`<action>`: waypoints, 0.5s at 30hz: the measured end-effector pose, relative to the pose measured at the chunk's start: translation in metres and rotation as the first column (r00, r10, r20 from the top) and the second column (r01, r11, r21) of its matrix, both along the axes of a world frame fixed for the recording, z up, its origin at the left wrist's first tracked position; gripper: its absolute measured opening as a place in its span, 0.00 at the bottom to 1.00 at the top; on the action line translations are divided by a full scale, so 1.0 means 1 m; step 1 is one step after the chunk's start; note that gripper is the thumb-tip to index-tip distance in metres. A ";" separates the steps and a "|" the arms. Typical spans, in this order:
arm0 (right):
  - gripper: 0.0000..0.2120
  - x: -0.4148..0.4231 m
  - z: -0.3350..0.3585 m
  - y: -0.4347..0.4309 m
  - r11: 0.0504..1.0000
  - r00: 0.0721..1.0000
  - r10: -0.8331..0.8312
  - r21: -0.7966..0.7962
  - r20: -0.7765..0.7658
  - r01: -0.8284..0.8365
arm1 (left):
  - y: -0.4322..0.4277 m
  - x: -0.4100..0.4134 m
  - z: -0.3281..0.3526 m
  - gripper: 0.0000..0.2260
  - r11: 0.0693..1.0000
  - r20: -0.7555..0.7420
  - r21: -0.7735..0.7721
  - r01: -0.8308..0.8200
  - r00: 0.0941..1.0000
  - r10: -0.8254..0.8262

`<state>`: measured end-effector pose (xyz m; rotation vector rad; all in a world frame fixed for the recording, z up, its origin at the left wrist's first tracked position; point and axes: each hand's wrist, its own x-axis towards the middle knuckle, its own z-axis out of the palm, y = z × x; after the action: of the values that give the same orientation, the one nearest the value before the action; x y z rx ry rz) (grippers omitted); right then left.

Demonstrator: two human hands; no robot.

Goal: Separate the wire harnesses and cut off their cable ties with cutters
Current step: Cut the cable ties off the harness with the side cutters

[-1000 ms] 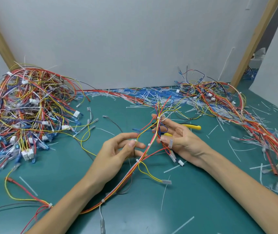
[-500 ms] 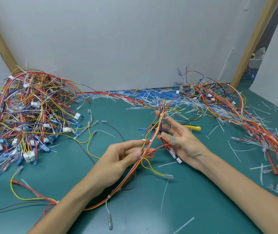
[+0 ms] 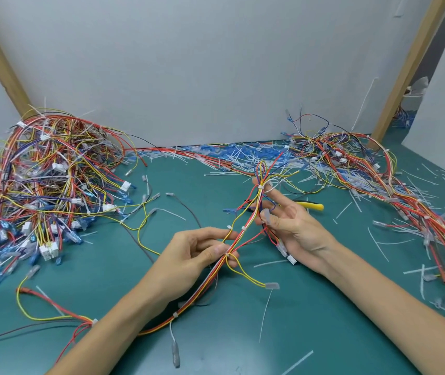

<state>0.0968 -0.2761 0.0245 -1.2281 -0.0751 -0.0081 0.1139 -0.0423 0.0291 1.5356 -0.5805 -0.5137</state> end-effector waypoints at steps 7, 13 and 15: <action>0.31 -0.001 0.002 0.001 0.998 1.000 0.029 0.060 -0.009 -0.029 | 0.002 -0.002 0.004 0.12 1.000 -0.015 -0.014 -0.012 1.000 0.012; 0.26 -0.002 0.003 0.009 0.991 0.995 -0.098 -0.090 0.001 0.098 | 0.003 -0.001 0.007 0.13 0.997 0.000 -0.061 -0.049 0.999 0.049; 0.18 -0.004 -0.001 0.016 0.948 0.979 -0.191 -0.244 0.070 0.202 | 0.004 -0.001 0.007 0.13 0.994 0.011 -0.087 -0.072 0.997 0.073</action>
<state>0.0923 -0.2603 0.0231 -1.4845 0.0083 -0.2062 0.1128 -0.0387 0.0362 1.4729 -0.5490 -0.4173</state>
